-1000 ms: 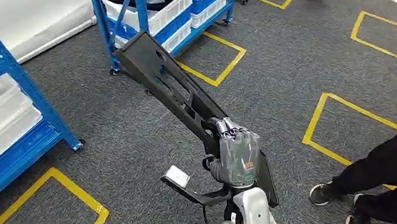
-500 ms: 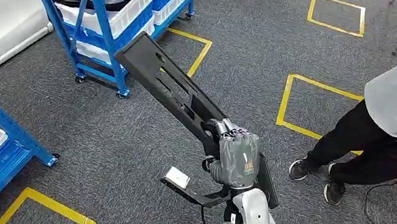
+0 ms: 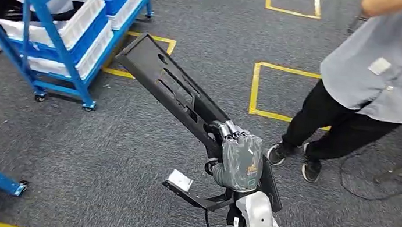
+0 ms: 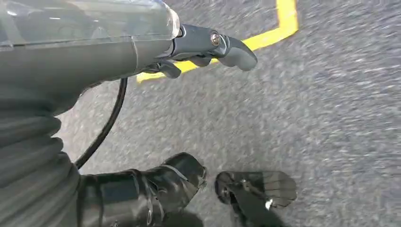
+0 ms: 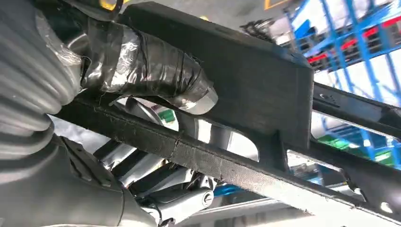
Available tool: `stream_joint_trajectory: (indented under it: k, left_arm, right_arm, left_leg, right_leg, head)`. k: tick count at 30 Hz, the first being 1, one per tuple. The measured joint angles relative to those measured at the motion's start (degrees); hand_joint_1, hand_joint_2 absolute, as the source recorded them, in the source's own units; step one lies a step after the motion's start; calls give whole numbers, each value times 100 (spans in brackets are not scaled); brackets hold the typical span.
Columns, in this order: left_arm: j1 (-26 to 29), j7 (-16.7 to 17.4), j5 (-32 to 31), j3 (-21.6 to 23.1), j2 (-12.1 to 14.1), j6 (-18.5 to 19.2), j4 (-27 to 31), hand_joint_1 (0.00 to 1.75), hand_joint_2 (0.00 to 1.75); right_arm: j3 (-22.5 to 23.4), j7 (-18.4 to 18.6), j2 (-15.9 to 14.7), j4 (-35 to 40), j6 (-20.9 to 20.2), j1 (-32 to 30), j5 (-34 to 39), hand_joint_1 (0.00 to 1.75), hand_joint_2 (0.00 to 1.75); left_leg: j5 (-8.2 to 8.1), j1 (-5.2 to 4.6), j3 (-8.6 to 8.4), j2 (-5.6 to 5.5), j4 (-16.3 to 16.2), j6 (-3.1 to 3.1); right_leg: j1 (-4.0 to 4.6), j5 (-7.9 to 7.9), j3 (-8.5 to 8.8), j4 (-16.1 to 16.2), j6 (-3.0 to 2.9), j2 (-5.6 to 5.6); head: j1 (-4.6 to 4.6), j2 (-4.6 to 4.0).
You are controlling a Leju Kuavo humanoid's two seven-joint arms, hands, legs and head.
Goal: Take the parts from the cabinet and place them on the table.
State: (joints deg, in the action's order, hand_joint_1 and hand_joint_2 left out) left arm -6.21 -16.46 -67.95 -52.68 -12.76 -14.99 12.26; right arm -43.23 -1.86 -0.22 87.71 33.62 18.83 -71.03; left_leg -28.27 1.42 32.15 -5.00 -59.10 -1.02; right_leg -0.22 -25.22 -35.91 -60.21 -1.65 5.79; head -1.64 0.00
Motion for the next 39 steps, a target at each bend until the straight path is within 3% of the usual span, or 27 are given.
stream_joint_trajectory:
  k: [2,4,5,6,7,9,10,11,13,14,15,19,20,21,22,24,25,26,28,29,30,31,34,35,36,37,39]
  left_arm:
    - [-25,-2,0,0,2,-2,0,0,175]
    - [-25,0,0,-2,9,-2,0,0,175]
    - [-33,-2,-7,0,9,-2,0,0,175]
    - [-31,-2,-9,0,9,-2,0,0,175]
    - [-21,-2,-9,0,7,0,0,0,175]
    - [1,-2,-9,-2,9,0,0,0,175]
    - [7,-2,-7,-2,20,-2,0,0,175]
    - [5,-2,-7,-2,24,0,0,0,175]
    - [-12,-2,-7,-2,26,0,0,0,175]
    - [-18,-2,-9,-2,26,4,0,0,175]
    - [-13,-4,-9,-2,24,11,0,0,175]
    - [-36,-11,-11,0,24,15,0,0,175]
    - [-45,-13,-18,0,24,15,0,0,175]
    - [-49,-15,-35,0,24,18,0,0,175]
    - [-50,-15,-37,0,24,15,0,0,175]
    - [-41,-13,-42,0,26,15,0,0,175]
    - [-31,-7,-44,0,26,17,0,0,175]
    - [-19,-7,-44,0,24,18,0,0,175]
    - [-19,-4,-48,0,26,17,0,0,175]
    - [-25,-4,-48,0,26,17,0,0,175]
    - [-20,-4,-48,0,26,17,0,0,175]
    - [-17,-4,-48,0,24,22,0,0,175]
    - [-45,-4,-48,0,26,26,0,0,175]
    - [-41,-11,-46,0,17,33,0,0,175]
    - [-46,-24,-48,0,22,42,0,0,175]
    - [-52,-50,-50,2,22,57,0,0,175]
    - [-38,-55,-50,2,22,70,0,0,175]
  right_arm:
    - [0,0,4,0,2,-12,0,175,175]
    - [4,0,0,2,6,-31,0,175,175]
    - [9,0,-2,2,7,-46,0,175,175]
    - [11,0,-4,2,9,-42,0,175,175]
    - [11,0,-4,4,11,-37,0,175,175]
    - [11,0,-4,0,13,-55,9,175,175]
    - [11,2,-7,-2,13,-76,17,175,175]
    - [13,2,-7,-2,13,-91,20,175,175]
    - [13,0,-7,-2,13,-103,26,175,175]
    - [13,0,-7,0,13,-100,26,175,175]
    - [13,0,-4,0,13,-93,31,175,175]
    - [13,-28,2,0,11,-96,44,175,175]
    - [13,-48,9,2,7,-95,44,175,175]
    - [13,-52,13,2,0,-77,46,175,175]
    - [13,-52,26,-2,-7,-57,46,175,175]
    - [9,-63,57,-11,-11,-57,48,175,175]
    - [4,-63,61,-24,-15,-61,48,175,175]
    - [4,-63,61,-35,-15,-63,48,175,175]
    - [4,-63,65,-48,-18,-60,48,175,175]
    - [4,-63,72,-48,-18,-60,48,175,175]
    - [4,-63,81,-48,-18,-60,48,175,175]
    - [4,-63,85,-50,-18,-43,48,175,175]
    - [2,-68,98,-61,-17,-57,48,175,175]
    - [2,-68,96,-63,-15,-57,48,175,175]
    - [2,-68,96,-61,-15,-62,48,175,175]
    - [0,-72,94,-63,-15,-41,48,175,175]
    - [-9,-72,96,-66,-17,-33,48,175,175]
  left_leg:
    - [10,-21,-5,87,35,30]
    - [49,-12,-23,211,80,109]
    - [84,12,-41,299,121,163]
    - [92,-3,-48,350,145,203]
    - [90,-23,-45,429,144,232]
    - [73,-49,-43,596,138,251]
    - [67,-53,-43,682,137,251]
    - [57,-56,-48,750,136,250]
    - [23,-64,-84,882,133,235]
    - [0,-68,-117,931,131,210]
    - [-22,-84,-132,980,134,184]
    - [-65,-123,-188,1222,148,83]
    - [-133,-95,-172,1160,128,40]
    - [-241,-78,-132,854,-32,18]
    - [-442,-75,31,652,-388,5]
    - [-853,-72,533,550,-1385,-27]
    - [-894,-72,719,549,-1706,-34]
    - [-780,-72,765,549,-1715,-30]
    - [-262,-66,497,518,-999,-17]
    - [52,-54,247,407,-402,-11]
    - [100,-28,113,127,-60,6]
    - [59,-21,58,37,66,11]
    - [75,-65,60,181,23,97]
    - [124,-2,46,284,109,170]
    - [142,-20,29,342,132,202]
    - [152,-25,28,403,144,238]
    - [137,-53,34,551,136,261]
  right_leg:
    - [-38,45,-67,10,84,123]
    - [-35,83,-84,43,166,243]
    - [-54,20,-104,-32,164,105]
    - [-12,-135,-193,-230,174,-207]
    - [-10,-367,-385,-627,197,-391]
    - [-21,-759,-814,-1544,220,-523]
    - [-22,-785,-919,-1767,224,-537]
    - [-22,-685,-876,-1681,222,-548]
    - [-14,-218,-389,-799,182,-627]
    - [6,-9,-81,-263,143,-779]
    - [74,-104,68,-4,114,-1048]
    - [134,-80,30,68,9,-817]
    - [54,-45,86,128,-41,-746]
    - [45,-36,93,146,-60,-693]
    - [38,-34,90,145,-91,-649]
    - [38,-35,91,143,-107,-500]
    - [42,-35,94,138,-108,-417]
    - [41,-35,99,129,-107,-333]
    - [30,-43,107,103,-95,-171]
    - [18,-56,111,76,-75,-92]
    - [2,-70,92,53,-50,-36]
    - [36,-79,48,-6,-18,31]
    - [-17,-19,5,49,94,190]
    - [11,-31,-16,29,128,248]
    - [26,-127,-58,-71,140,-8]
    - [30,-346,-202,-396,163,-291]
    - [4,-762,-612,-1283,212,-497]
  head:
    - [-2,0]
    - [-4,0]
    - [2,0]
    - [-32,0]
    - [-28,0]
    - [-31,0]
    - [-31,0]
    - [-31,0]
    - [-33,0]
    - [-31,0]
    - [-33,0]
    - [-31,0]
    - [-22,0]
    - [-28,0]
    - [-17,0]
    - [-20,0]
    - [-20,0]
    - [-20,0]
    - [-22,0]
    - [-20,0]
    - [-22,0]
    - [-24,0]
    - [-20,0]
    - [-20,0]
    - [-29,0]
    - [-64,0]
    - [-63,0]
